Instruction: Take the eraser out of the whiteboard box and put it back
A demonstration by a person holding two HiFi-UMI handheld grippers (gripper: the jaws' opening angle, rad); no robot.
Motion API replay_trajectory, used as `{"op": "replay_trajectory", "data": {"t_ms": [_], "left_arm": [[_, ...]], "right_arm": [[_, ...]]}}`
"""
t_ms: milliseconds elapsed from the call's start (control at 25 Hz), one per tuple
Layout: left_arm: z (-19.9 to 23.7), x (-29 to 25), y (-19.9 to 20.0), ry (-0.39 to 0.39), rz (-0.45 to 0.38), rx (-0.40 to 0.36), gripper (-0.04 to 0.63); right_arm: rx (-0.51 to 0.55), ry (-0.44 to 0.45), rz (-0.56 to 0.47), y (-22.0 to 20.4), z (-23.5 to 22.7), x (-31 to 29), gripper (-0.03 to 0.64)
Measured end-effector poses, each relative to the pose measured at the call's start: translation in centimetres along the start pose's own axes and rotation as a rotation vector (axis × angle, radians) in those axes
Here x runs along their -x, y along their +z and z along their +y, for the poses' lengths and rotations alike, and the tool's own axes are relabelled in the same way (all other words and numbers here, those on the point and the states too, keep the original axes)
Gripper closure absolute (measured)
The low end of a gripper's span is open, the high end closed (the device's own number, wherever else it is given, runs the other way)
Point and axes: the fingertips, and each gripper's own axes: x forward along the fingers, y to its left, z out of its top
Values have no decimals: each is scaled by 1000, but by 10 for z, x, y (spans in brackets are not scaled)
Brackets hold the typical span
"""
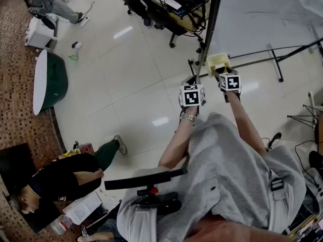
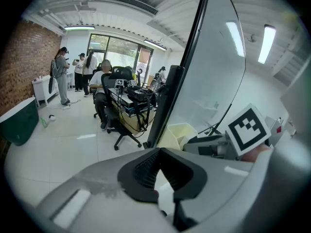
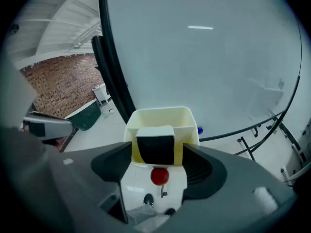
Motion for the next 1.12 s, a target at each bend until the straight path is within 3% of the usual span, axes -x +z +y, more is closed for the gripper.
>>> {"op": "replay_trajectory", "data": {"t_ms": [240, 320, 480, 720, 880, 1120], "left_arm": [[9, -17, 28, -7, -23, 13, 592], [8, -21, 37, -9, -36, 18, 592], [8, -29, 45, -3, -47, 28, 592], [15, -35, 58, 19, -64, 49, 592], [9, -40, 65, 18, -72, 39, 592], [6, -41, 65, 15, -73, 34, 592]], "right_arm": [[-5, 29, 63, -3, 4, -26, 289], [-2, 27, 99, -3, 2, -30, 331], [18, 85, 147, 0, 5, -17, 338], [7, 185, 36, 71, 14, 47, 339], [4, 200, -69, 113, 12, 57, 339], [-45, 120, -104, 93, -6, 6, 339]]}}
